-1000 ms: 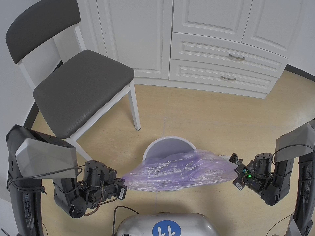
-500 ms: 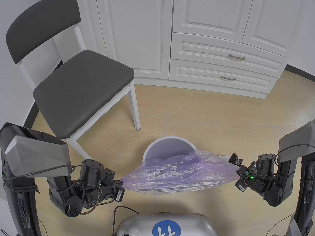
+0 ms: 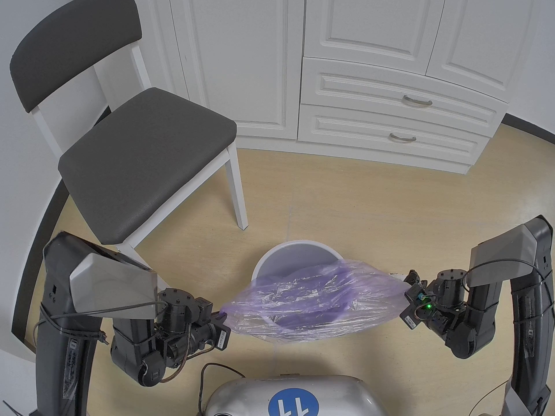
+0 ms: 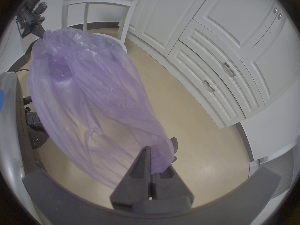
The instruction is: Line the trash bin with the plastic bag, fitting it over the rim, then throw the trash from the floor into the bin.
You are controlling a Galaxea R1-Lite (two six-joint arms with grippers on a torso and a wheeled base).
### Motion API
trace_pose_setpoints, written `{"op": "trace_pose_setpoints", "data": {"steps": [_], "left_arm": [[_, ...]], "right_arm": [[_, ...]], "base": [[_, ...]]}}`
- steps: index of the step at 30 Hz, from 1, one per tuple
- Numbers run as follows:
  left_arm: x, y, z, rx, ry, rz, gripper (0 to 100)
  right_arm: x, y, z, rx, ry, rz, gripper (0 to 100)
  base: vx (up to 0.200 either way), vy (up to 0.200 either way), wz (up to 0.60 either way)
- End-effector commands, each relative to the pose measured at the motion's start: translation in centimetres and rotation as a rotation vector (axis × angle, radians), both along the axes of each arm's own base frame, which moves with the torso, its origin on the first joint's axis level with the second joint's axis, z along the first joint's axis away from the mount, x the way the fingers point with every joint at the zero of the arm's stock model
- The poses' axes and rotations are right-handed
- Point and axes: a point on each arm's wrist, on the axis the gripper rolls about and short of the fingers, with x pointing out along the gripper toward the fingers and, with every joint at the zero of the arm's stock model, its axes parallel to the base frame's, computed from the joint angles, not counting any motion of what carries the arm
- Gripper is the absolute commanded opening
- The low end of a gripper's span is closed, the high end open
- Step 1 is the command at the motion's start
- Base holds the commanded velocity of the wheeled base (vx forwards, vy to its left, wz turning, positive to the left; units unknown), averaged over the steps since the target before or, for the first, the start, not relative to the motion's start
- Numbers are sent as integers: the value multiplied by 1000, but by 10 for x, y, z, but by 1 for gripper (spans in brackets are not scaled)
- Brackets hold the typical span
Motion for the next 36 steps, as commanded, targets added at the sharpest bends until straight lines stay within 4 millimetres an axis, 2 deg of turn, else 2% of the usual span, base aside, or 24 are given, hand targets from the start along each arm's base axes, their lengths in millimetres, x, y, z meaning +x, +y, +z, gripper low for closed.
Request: {"op": "trace_pose_setpoints", "data": {"steps": [1,9,16,19,22,26,31,36], "left_arm": [[10,-1,-24,23,0,50,0],[33,12,-19,-3,-62,122,0],[31,9,-15,-40,-70,126,0],[23,8,-13,-39,-64,111,0],[6,7,3,-57,-38,38,0],[-14,10,11,-63,15,-50,0],[-20,12,0,-17,47,-86,0],[-15,5,-26,1,77,-90,0]], "right_arm": [[7,1,-12,11,-2,-7,0],[25,8,-13,107,-60,-36,0],[17,7,-11,109,-35,-29,0],[8,5,-5,101,-23,-22,0],[-8,4,7,76,0,20,0],[-25,-3,8,18,55,66,0],[-32,-6,-2,-52,104,102,0],[-22,-2,-21,-60,121,97,0]], "base": [[0,0,0],[0,0,0],[0,0,0],[0,0,0],[0,0,0],[0,0,0],[0,0,0],[0,0,0]]}}
